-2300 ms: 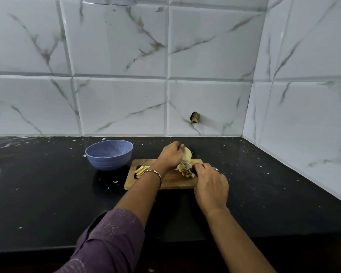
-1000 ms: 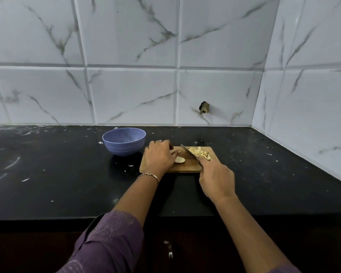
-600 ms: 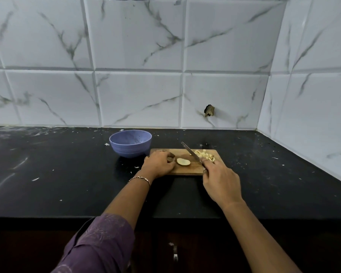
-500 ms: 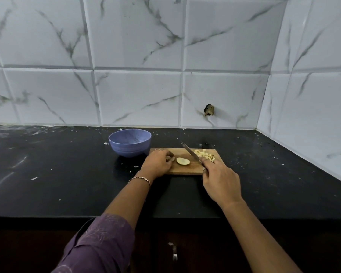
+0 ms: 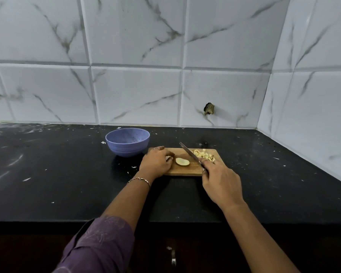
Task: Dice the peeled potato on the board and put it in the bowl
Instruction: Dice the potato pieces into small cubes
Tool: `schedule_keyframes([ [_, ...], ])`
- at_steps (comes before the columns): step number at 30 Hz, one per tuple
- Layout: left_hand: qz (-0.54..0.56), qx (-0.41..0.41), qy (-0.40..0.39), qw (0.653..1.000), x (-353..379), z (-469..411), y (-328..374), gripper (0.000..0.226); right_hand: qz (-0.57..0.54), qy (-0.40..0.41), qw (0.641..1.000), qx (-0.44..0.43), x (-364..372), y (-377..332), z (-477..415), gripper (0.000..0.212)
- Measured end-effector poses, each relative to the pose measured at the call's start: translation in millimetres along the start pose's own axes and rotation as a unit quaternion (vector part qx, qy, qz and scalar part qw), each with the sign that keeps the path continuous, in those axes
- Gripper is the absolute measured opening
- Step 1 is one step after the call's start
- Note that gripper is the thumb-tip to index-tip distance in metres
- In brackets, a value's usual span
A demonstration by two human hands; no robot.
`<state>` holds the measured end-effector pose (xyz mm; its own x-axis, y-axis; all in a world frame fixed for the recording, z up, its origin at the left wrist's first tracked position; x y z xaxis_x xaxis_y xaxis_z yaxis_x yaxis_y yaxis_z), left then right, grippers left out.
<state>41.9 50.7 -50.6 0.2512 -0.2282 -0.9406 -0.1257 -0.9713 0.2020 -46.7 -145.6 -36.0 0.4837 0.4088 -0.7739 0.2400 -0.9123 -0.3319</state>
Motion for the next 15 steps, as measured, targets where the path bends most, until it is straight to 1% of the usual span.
schedule_keyframes([
  [4,-0.002,-0.017,0.018,1.000,-1.3,-1.1,2.4,0.033,0.000,0.002,1.000,-0.001,-0.8,0.0,0.1,0.043],
  [6,-0.023,-0.016,0.038,0.999,-4.9,0.5,7.2,0.034,-0.002,0.001,1.000,0.002,-1.3,-0.2,-0.1,0.043],
  [10,-0.042,0.026,0.088,0.995,-18.2,13.2,22.6,0.036,-0.017,-0.002,1.000,0.005,-1.8,-1.6,1.1,0.044],
  [12,-0.076,0.048,0.095,0.991,-22.1,22.3,31.2,0.037,-0.033,-0.003,0.999,0.000,-2.7,-2.9,2.0,0.047],
  [15,-0.098,0.033,0.084,0.991,-21.8,34.8,37.1,0.038,-0.037,-0.013,0.999,-0.017,-4.2,-7.6,5.2,0.050],
])
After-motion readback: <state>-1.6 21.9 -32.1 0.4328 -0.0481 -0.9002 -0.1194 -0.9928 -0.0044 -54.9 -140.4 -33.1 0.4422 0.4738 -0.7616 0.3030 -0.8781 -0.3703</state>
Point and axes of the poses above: each hand's wrist, its own z-axis away from the middle knuckle, its own x-axis out of the palm, y = z × x, the point moved 7 cm from there along -z, towards the middle knuckle, and after that the axes turned 10 degrees about -z, right-handed, at the moved point
